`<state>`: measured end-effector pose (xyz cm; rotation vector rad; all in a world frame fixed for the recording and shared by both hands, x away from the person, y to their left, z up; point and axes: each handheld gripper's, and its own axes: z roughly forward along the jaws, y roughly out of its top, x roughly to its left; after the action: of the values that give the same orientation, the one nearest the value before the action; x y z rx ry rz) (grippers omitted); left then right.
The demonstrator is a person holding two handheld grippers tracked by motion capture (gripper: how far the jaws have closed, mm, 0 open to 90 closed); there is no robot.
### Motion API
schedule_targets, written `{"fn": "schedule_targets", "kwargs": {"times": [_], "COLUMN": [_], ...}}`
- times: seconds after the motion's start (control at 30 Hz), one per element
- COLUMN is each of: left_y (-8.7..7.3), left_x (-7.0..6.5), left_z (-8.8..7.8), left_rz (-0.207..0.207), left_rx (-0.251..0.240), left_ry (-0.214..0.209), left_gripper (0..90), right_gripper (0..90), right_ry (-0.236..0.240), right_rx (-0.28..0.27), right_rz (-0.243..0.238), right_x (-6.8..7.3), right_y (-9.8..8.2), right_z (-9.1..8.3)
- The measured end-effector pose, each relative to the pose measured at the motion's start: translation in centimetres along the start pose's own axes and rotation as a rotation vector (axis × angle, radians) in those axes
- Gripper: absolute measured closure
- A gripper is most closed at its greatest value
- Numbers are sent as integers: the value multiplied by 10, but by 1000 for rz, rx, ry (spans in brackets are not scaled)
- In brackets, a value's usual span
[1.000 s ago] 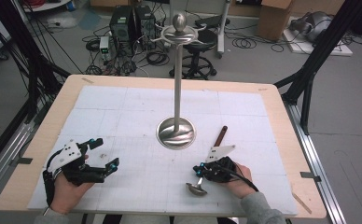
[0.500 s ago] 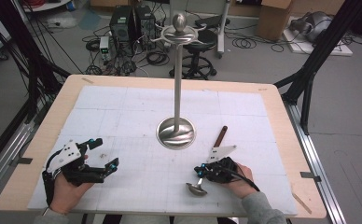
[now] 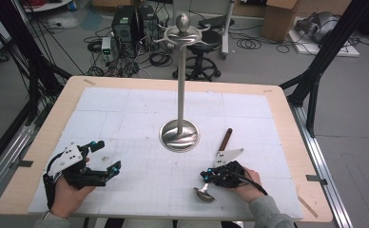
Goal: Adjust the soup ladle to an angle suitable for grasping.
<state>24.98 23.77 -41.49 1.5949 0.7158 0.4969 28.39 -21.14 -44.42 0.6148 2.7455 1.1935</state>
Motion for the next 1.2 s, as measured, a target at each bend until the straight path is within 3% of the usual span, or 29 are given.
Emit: {"fn": "schedule_targets", "kwargs": {"times": [0.77, 1.2], "left_y": [0, -1], "left_x": [-1, 0], "left_z": [0, 1], "left_rz": [4, 6], "left_rx": [7, 8], "left_ry": [1, 5], "left_gripper": [32, 32], "right_gripper": [899, 898], "right_ry": [-19, 2], "right_rx": [27, 31], "right_rz": [6, 28], "right_x": [2, -2], "right_y": [-16, -27], "right_z": [-20, -33]}}
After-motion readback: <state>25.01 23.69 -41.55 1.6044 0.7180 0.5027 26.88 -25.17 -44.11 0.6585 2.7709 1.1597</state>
